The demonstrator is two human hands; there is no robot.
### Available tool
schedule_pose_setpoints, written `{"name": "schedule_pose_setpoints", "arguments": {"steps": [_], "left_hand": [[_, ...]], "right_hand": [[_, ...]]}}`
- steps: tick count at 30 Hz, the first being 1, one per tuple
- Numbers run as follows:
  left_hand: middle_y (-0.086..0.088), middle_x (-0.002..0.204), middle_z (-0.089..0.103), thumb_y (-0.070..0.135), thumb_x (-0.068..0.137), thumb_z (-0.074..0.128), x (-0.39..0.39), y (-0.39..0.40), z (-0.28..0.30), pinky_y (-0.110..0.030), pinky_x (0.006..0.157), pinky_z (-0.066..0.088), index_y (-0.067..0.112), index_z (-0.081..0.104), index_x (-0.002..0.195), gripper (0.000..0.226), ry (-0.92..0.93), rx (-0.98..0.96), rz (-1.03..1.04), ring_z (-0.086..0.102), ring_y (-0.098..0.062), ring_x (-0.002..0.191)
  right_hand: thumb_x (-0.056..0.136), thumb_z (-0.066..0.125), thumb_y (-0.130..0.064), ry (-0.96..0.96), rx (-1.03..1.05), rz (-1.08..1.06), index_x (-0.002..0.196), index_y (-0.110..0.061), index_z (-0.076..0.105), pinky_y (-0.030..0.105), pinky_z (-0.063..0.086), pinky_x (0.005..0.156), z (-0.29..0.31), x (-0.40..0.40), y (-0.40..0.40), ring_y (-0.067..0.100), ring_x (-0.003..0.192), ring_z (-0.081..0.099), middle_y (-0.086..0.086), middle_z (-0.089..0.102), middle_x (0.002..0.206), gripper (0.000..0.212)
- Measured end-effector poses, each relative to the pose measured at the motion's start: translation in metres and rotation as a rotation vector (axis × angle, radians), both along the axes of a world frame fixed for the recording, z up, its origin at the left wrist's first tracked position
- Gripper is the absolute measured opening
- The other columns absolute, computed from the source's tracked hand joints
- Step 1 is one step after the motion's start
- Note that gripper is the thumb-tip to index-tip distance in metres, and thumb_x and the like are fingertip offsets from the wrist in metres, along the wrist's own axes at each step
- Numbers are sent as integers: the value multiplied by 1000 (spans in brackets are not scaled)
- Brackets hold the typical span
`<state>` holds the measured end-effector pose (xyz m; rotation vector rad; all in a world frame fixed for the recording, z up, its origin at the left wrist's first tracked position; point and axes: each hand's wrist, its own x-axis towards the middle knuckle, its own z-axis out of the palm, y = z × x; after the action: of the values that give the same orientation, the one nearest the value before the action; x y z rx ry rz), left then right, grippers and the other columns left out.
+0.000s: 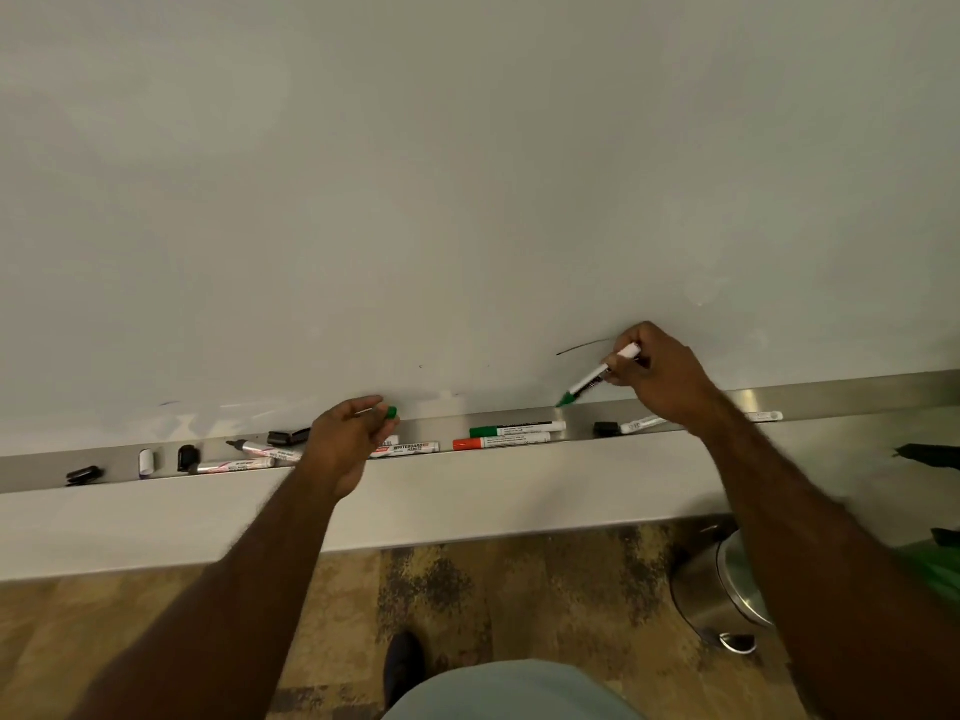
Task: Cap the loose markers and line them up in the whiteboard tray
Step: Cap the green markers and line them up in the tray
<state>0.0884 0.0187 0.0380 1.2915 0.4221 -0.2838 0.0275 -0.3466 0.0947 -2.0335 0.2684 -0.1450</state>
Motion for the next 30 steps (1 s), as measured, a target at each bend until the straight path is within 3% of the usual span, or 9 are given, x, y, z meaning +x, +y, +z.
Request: {"name": "schedule_pose_setpoints", "arguments": {"steps": [3,7,21,30], "left_hand": [[-13,96,66,2,88,60,-6,-14,5,-22,68,59,5,62,98,10,36,-144,0,66,-23,89],[-12,96,68,2,86,61,-16,-31,5,-21,66,59,4,63,96,10,48,-224,-2,67,-22,89],[-13,99,70,2,84,64,-30,-57,10,-29,80,58,8,65,101,18,13,-114,-92,68,-23,91],[-17,95,68,5,83,67,-36,-72,5,-23,64,59,5,65,94,11,21,-24,-79,67,-21,76]], "right_hand": [[91,56,-1,-4,449,-88,92,-8,54,23,58,74,-9,1,31,24,88,69,16,61,98,7],[92,52,1,0,714,-130,88,-6,56,24,59,75,-26,-2,72,23,81,68,12,59,90,9],[92,54,-4,52,689,-133,95,-5,57,29,59,79,-44,-1,109,28,102,64,18,59,106,4],[92,57,-12,103,494,-178,99,-8,55,35,59,79,-56,-3,114,27,98,64,15,62,107,8]]}}
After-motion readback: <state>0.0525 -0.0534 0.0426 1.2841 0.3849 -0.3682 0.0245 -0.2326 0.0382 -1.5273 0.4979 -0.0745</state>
